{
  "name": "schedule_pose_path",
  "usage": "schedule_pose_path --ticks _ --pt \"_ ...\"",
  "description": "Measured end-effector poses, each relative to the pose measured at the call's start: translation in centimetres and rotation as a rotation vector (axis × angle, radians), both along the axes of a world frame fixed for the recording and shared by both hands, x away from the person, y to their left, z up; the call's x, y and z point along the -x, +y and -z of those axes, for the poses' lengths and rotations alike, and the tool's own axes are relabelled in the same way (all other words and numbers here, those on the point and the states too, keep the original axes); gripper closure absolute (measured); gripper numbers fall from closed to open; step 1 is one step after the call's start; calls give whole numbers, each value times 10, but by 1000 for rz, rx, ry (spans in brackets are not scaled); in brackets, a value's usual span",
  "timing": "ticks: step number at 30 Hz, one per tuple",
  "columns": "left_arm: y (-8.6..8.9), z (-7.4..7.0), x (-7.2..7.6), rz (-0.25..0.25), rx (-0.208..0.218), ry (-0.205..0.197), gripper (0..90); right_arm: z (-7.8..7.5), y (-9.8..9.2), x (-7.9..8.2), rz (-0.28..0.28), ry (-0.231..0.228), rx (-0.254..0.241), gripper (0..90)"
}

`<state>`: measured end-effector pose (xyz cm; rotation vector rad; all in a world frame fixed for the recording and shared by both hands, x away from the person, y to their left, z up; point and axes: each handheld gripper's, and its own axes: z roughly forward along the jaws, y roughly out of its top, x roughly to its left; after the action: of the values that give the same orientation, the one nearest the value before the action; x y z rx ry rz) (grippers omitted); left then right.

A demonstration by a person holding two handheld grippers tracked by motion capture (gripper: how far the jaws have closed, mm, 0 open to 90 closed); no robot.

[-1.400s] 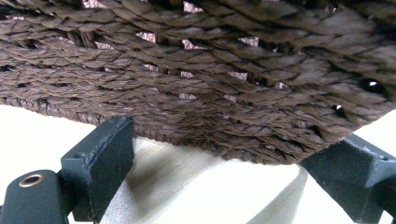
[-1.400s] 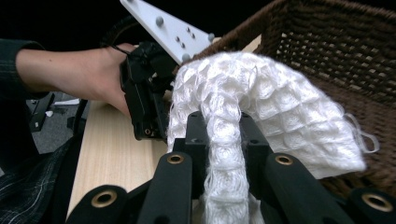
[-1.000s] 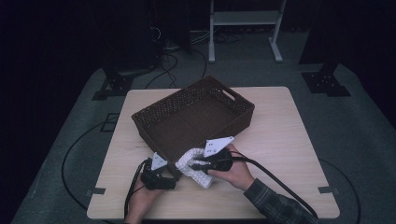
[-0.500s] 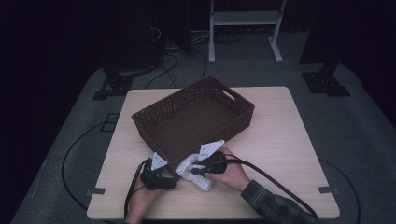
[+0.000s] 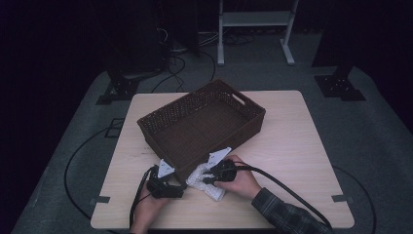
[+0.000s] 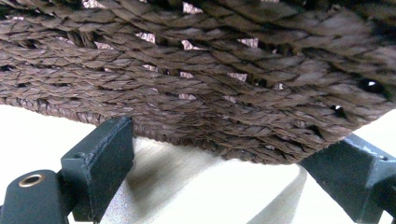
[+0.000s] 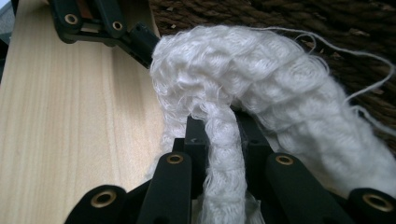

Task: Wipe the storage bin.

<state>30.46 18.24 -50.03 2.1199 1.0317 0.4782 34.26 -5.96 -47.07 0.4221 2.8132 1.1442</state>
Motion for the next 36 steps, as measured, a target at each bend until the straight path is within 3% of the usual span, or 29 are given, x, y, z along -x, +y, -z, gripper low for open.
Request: schedule_pose_path --ticks 9,14,22,29,36 --pt "0 0 0 0 -1 1 101 -18 -27 9 24 -55 -61 770" --pt "0 0 0 -1 1 2 102 -27 -47 15 94 -55 -94 768" --pt "0 0 0 -1 -1 2 104 -37 -82 24 186 -99 -112 769" --pt "0 0 0 -4 -1 2 104 -35 -119 30 288 -112 -107 769" --pt "0 0 0 -5 -1 1 104 -37 -156 35 394 -133 -143 768"
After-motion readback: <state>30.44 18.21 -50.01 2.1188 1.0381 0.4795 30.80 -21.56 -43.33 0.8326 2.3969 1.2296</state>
